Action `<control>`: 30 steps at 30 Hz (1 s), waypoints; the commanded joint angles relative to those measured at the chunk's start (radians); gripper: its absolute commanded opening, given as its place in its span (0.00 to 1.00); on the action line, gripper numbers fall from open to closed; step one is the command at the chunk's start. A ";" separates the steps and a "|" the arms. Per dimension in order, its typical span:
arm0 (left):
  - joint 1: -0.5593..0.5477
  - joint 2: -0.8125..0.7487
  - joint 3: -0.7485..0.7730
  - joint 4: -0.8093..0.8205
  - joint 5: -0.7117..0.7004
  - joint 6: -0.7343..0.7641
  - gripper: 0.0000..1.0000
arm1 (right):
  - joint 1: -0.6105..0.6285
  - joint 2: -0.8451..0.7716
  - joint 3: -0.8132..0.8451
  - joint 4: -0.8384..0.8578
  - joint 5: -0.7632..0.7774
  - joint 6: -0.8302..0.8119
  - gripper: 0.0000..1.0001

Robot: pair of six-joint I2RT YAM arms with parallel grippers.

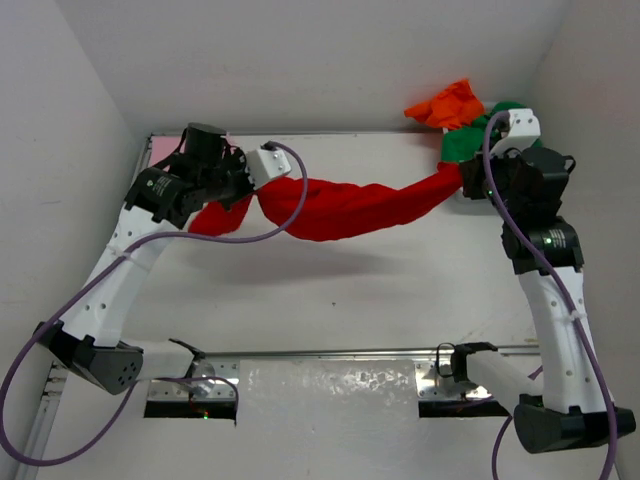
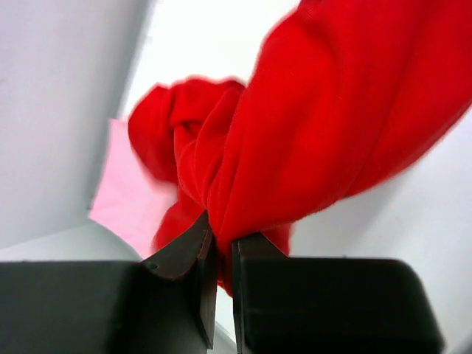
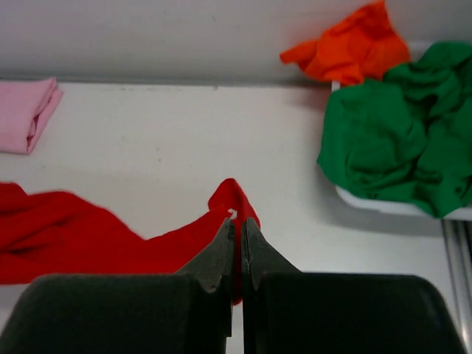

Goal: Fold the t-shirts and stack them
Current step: Flatten out the tshirt

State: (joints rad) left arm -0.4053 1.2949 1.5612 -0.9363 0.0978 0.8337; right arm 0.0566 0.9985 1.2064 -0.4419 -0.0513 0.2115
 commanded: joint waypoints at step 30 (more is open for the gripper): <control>0.237 0.251 -0.045 -0.021 0.256 0.069 0.63 | -0.004 0.226 -0.146 0.155 -0.173 0.008 0.00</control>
State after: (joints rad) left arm 0.0357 1.8816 1.7626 -0.9463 0.3790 0.7216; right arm 0.0547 1.2572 1.0908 -0.3470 -0.2199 0.2134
